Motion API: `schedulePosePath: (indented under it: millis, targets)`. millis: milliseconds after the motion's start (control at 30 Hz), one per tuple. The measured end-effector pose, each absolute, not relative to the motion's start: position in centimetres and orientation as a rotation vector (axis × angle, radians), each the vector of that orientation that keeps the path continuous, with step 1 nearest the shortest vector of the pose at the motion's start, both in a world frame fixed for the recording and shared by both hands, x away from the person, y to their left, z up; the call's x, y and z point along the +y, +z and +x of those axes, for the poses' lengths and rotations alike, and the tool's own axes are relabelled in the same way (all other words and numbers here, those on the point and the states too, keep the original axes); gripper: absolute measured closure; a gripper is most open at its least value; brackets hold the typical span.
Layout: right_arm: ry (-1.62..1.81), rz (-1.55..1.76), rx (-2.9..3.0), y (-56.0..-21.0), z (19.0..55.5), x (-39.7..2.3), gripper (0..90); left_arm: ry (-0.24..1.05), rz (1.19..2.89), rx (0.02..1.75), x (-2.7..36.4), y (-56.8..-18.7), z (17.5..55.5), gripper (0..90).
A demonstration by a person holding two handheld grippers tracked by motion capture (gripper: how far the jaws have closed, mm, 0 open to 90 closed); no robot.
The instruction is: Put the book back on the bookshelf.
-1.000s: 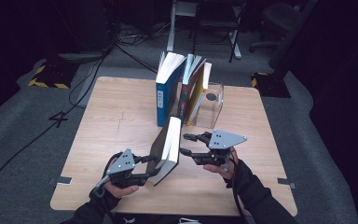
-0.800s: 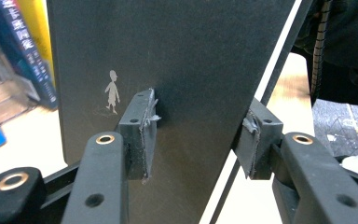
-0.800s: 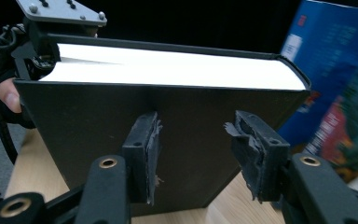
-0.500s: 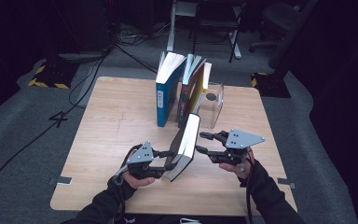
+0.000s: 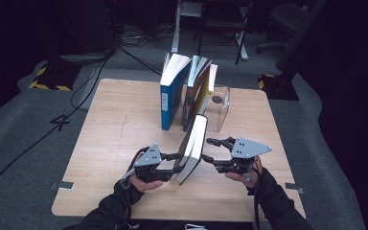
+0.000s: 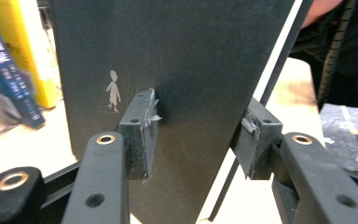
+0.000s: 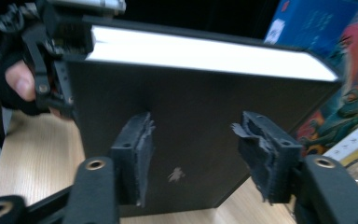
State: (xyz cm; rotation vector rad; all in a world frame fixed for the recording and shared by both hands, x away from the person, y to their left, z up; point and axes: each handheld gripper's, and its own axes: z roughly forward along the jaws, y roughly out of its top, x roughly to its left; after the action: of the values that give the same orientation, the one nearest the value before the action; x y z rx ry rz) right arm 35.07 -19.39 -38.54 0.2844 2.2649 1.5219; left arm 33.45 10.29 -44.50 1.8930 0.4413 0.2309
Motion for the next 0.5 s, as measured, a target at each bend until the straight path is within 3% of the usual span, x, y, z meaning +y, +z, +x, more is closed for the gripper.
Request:
schedulePosePath:
  millis: [67,233,500]
  targets:
    - [1.518,0.286,2.263,-38.8,34.9,-19.1,43.0,0.215,1.889,0.427,10.6,-44.4,33.0,55.0]
    - [1.515,0.301,2.263,-39.3,35.0,-18.9,40.5,0.238,1.927,0.462,10.0,-44.6,31.9,43.8]
    - [1.507,0.318,2.264,-40.2,35.1,-18.2,39.7,0.344,1.931,0.6,7.7,-46.0,30.9,20.6]
